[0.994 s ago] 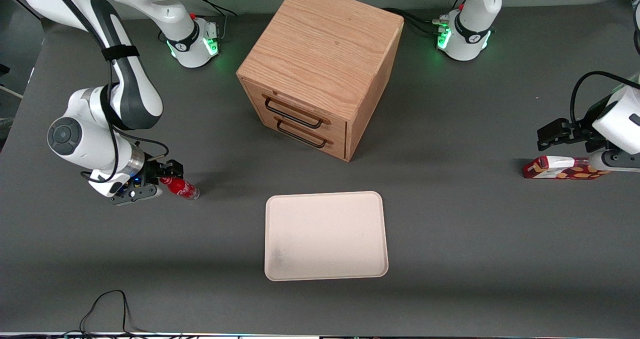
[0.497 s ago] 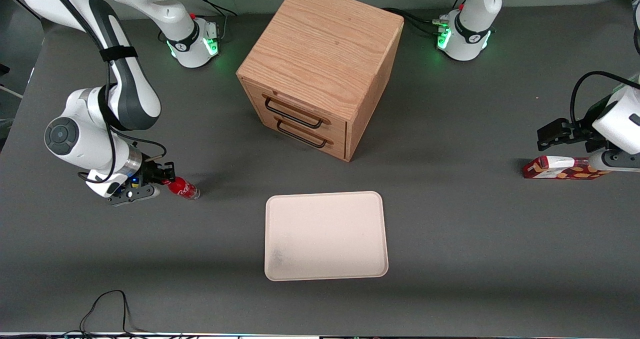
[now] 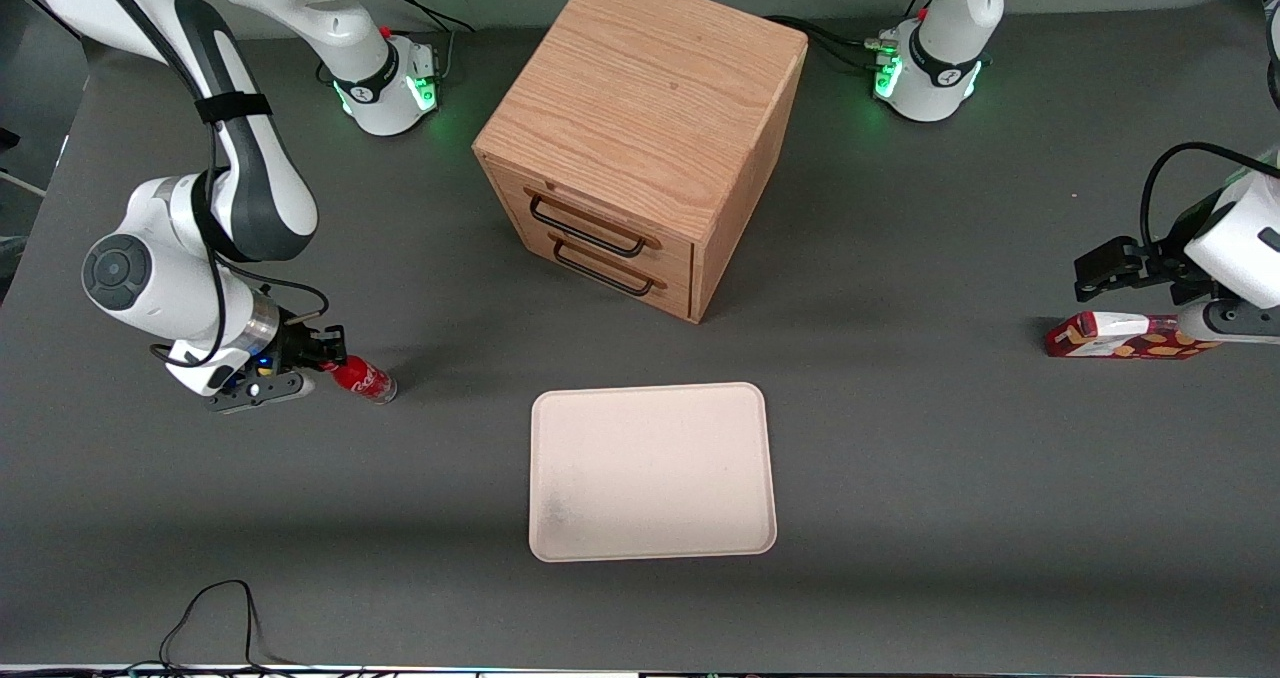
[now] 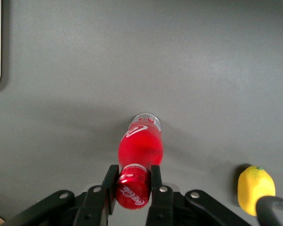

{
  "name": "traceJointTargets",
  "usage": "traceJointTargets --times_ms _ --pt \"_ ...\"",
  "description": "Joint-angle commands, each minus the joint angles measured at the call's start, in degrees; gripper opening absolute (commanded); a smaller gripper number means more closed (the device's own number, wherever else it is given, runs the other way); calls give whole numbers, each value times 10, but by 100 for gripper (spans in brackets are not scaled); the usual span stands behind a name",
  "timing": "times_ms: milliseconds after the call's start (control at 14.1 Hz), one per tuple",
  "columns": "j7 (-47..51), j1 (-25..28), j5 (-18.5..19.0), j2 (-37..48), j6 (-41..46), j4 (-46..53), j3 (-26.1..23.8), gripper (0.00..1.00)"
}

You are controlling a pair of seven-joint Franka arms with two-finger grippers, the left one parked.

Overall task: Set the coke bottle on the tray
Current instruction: 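Close the right gripper around the bottle's neck and cap, then lift the bottle and carry it toward the cream tray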

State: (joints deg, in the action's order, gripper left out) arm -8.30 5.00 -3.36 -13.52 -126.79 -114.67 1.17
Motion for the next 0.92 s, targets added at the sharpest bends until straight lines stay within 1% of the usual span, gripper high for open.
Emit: traceJointTargets --times_ms 0,213,284,355,497,639,781,852 --pt "-15 -3 3 -1 73 71 2 0" --pt "-12 -3 3 -9 151 150 2 0" --pt "-11 -3 2 -9 191 182 2 0" --pt "-9 -2 1 -13 243 231 2 0" --pt "-8 -2 1 -61 371 368 2 0" --pt "-8 -3 3 -102 472 483 2 0" --pt "-12 -3 4 -125 516 556 2 0" --pt "-12 -3 5 -137 524 584 2 0"
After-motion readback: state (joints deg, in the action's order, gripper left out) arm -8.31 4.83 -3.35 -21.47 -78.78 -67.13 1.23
